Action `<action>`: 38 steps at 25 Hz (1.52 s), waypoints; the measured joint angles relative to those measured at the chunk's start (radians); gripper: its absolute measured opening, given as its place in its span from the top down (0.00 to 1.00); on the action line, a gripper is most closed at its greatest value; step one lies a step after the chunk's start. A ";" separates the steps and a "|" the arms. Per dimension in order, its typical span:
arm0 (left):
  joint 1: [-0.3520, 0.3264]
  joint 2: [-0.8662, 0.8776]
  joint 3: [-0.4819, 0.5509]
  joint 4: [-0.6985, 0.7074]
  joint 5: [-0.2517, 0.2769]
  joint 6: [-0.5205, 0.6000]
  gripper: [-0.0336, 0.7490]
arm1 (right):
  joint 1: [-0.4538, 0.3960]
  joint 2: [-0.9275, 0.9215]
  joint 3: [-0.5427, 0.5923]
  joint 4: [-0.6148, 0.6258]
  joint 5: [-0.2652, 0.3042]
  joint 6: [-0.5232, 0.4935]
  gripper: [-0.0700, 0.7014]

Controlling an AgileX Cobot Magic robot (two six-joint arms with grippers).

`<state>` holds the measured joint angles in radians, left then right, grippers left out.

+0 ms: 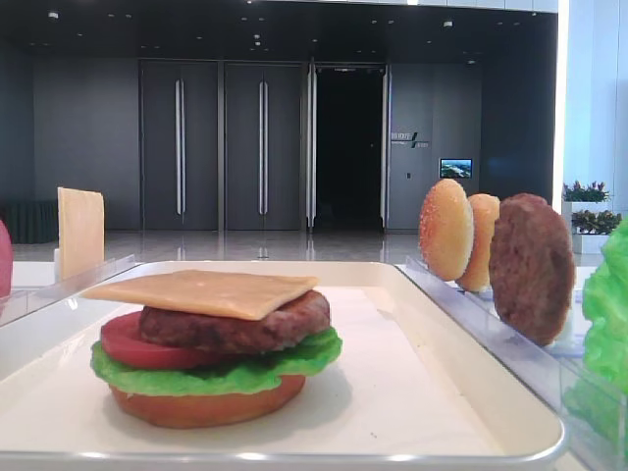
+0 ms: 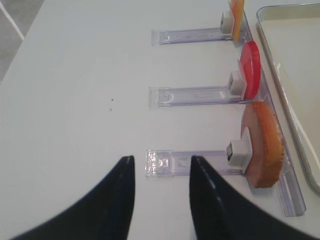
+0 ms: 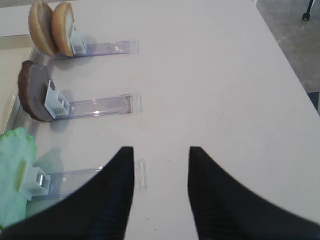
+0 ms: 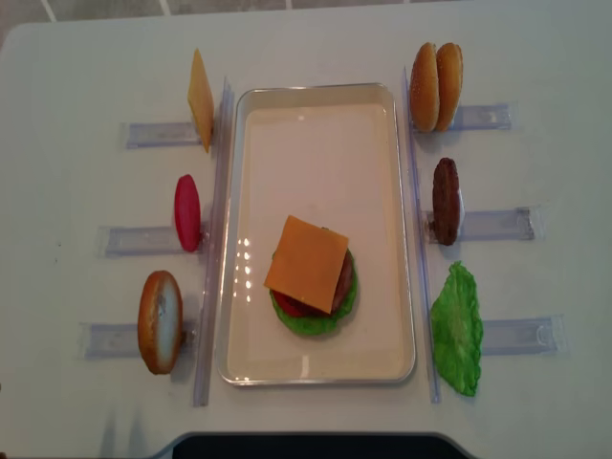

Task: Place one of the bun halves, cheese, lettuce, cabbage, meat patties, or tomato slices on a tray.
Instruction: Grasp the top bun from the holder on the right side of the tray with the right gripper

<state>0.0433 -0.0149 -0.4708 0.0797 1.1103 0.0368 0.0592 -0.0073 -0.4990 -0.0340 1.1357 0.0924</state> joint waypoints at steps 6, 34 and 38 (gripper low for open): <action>0.000 0.000 0.000 0.002 0.000 0.000 0.60 | 0.000 0.000 0.000 0.000 0.000 0.000 0.54; 0.000 0.000 0.000 0.003 0.000 0.000 0.60 | 0.000 0.811 -0.329 0.005 -0.013 -0.078 0.53; 0.000 0.000 0.000 0.003 0.000 0.000 0.60 | 0.000 1.024 -0.487 0.040 0.021 -0.098 0.53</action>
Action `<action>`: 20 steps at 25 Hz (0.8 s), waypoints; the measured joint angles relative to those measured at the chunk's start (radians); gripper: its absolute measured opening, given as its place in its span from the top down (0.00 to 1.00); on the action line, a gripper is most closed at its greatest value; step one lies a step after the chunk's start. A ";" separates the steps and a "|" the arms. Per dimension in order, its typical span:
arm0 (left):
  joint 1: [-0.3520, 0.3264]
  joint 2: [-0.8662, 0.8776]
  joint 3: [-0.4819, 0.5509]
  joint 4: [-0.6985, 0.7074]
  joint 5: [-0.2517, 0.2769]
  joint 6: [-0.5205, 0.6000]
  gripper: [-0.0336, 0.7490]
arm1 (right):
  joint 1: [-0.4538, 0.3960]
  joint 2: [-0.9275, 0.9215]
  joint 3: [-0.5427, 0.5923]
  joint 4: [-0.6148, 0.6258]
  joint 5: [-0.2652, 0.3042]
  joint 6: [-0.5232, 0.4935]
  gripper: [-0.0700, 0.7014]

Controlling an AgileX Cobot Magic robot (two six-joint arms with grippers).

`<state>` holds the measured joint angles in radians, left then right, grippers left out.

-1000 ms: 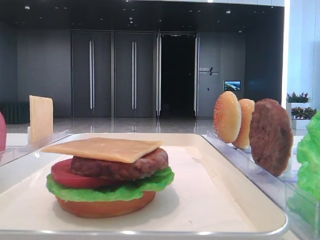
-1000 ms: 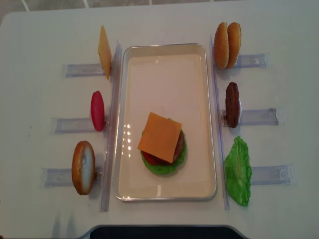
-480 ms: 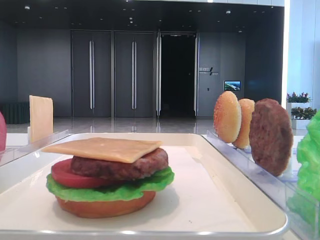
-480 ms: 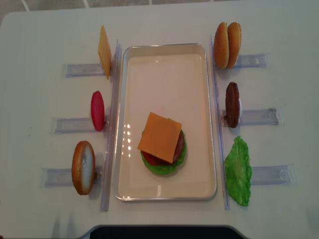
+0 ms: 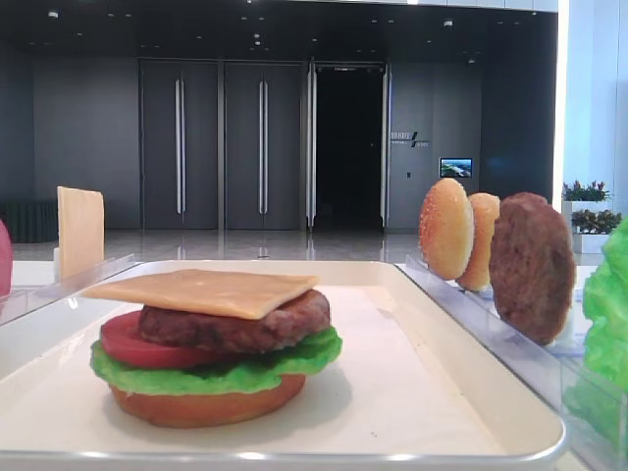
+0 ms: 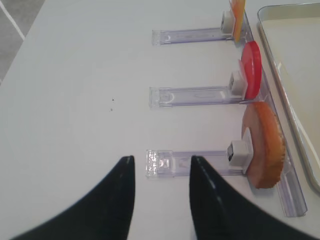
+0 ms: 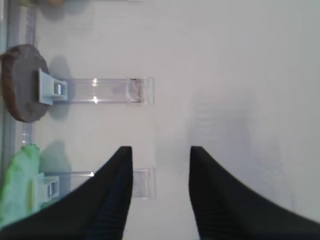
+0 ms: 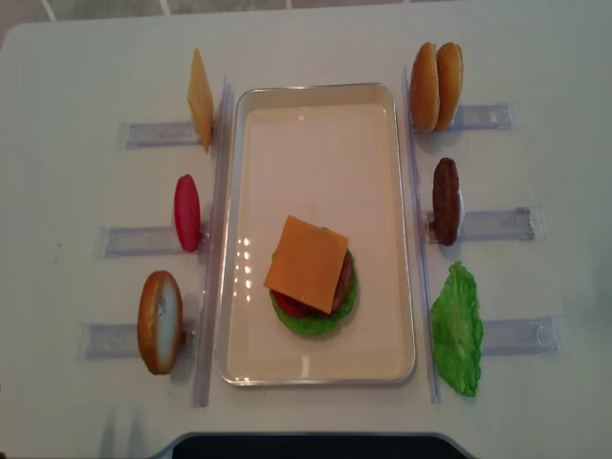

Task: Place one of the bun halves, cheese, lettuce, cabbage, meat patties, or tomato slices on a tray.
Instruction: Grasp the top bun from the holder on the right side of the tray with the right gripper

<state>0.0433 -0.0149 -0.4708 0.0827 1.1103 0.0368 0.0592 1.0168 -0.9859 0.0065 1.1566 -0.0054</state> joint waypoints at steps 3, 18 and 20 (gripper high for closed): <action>0.000 0.000 0.000 0.001 0.000 0.000 0.60 | 0.000 0.130 -0.122 0.052 0.020 -0.036 0.53; 0.000 0.000 0.000 0.001 0.000 0.000 0.60 | 0.001 0.603 -0.637 0.127 0.063 -0.075 0.44; 0.000 0.000 0.000 0.001 0.000 0.000 0.60 | 0.001 0.611 -0.646 0.129 0.065 -0.065 0.43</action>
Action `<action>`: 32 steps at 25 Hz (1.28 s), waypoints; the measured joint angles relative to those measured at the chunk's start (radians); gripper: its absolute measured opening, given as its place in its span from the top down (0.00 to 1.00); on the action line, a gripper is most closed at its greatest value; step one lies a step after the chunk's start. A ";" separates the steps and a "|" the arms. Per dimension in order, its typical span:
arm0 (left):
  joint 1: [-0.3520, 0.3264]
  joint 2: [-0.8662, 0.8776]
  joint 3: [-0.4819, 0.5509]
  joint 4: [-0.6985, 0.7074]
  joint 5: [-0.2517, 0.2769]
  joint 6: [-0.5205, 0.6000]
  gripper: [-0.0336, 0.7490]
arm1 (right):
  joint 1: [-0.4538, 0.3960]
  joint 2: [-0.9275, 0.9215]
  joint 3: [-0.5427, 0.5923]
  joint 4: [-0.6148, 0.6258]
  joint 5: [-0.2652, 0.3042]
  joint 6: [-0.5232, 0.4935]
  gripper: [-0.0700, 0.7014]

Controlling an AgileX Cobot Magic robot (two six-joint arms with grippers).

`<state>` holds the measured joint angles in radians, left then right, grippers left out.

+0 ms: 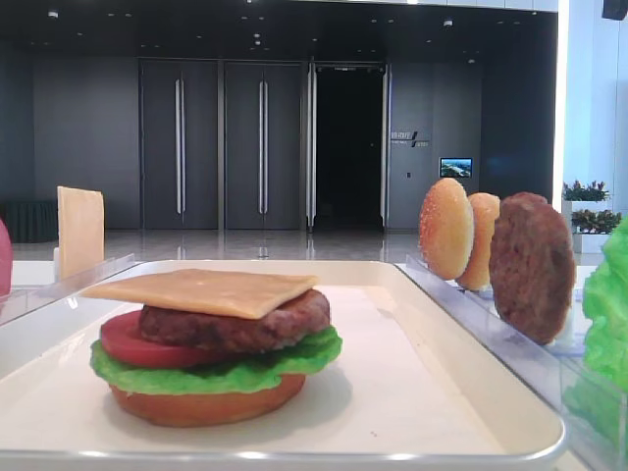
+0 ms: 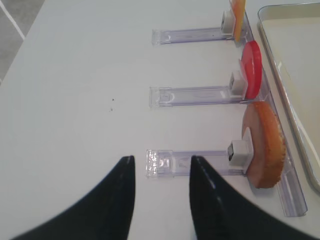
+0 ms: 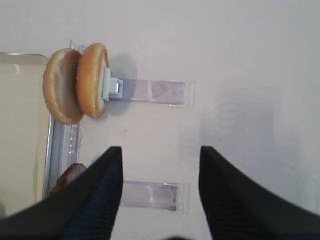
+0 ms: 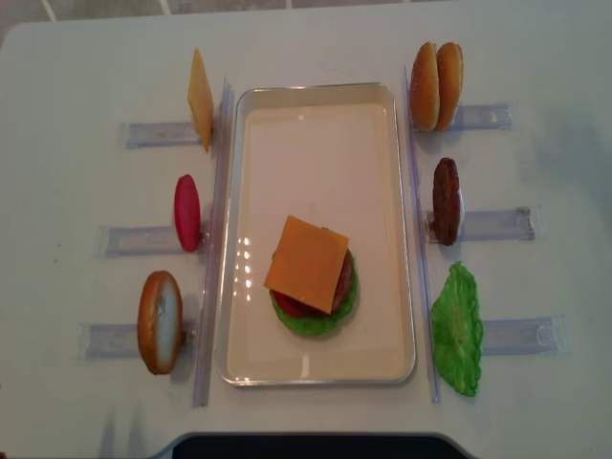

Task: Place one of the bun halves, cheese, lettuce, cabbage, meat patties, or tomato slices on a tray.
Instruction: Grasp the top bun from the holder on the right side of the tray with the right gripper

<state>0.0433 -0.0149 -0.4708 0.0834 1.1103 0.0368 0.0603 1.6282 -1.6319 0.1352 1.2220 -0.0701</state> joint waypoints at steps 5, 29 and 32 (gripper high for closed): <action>0.000 0.000 0.000 0.000 0.000 0.000 0.60 | 0.021 0.000 -0.002 -0.011 0.001 0.052 0.43; 0.000 0.000 0.000 0.000 0.000 0.000 0.60 | 0.344 0.296 -0.172 -0.061 -0.057 0.248 0.32; 0.000 0.000 0.000 0.000 0.000 0.000 0.60 | 0.318 0.317 -0.172 -0.060 -0.067 0.261 0.32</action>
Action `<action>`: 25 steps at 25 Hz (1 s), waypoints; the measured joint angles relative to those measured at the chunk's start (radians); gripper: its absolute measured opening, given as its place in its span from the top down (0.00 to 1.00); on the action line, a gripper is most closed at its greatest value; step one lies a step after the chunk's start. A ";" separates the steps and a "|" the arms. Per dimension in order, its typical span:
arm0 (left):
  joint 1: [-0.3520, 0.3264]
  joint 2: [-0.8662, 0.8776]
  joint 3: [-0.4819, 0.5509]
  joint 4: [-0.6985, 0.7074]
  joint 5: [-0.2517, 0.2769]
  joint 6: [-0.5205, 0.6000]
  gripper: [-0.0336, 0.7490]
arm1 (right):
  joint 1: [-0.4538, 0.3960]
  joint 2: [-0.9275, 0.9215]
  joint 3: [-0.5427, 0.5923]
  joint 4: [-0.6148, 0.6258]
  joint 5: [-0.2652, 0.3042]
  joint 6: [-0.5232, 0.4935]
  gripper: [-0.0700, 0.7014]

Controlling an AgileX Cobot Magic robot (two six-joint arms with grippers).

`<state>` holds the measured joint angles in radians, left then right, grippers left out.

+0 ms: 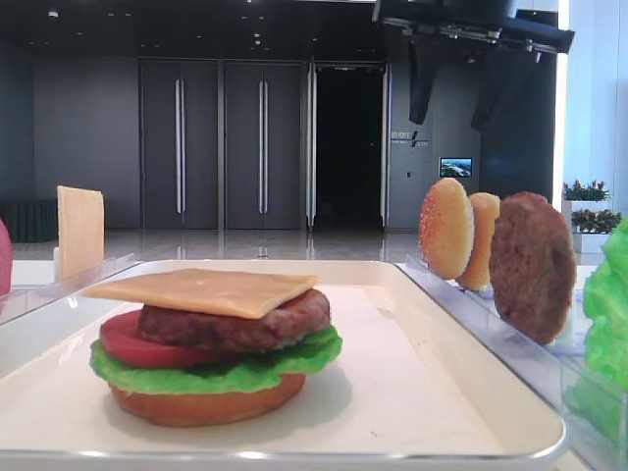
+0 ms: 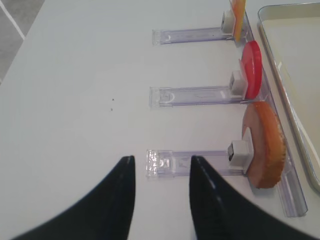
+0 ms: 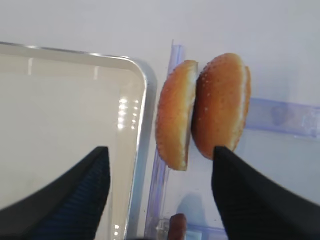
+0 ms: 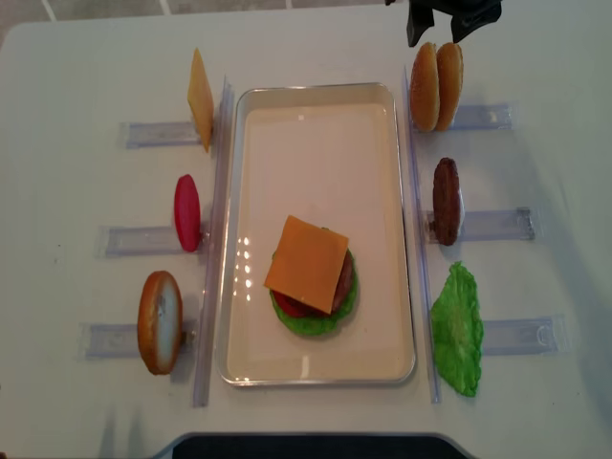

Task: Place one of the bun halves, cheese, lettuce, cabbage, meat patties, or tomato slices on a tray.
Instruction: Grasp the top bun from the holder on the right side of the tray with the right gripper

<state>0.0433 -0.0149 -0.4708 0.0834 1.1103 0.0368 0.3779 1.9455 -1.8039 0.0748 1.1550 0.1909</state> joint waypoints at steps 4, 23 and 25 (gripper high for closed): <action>0.000 0.000 0.000 0.000 0.000 0.000 0.60 | -0.014 0.022 0.000 0.002 -0.001 0.002 0.32; 0.000 0.000 0.000 0.000 0.000 0.000 0.71 | -0.015 0.125 -0.001 0.053 -0.037 -0.036 0.32; 0.000 0.000 0.000 0.000 0.000 0.000 0.71 | -0.015 0.129 -0.001 0.053 -0.043 -0.039 0.32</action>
<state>0.0433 -0.0149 -0.4708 0.0838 1.1103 0.0368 0.3633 2.0743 -1.8049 0.1276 1.1115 0.1522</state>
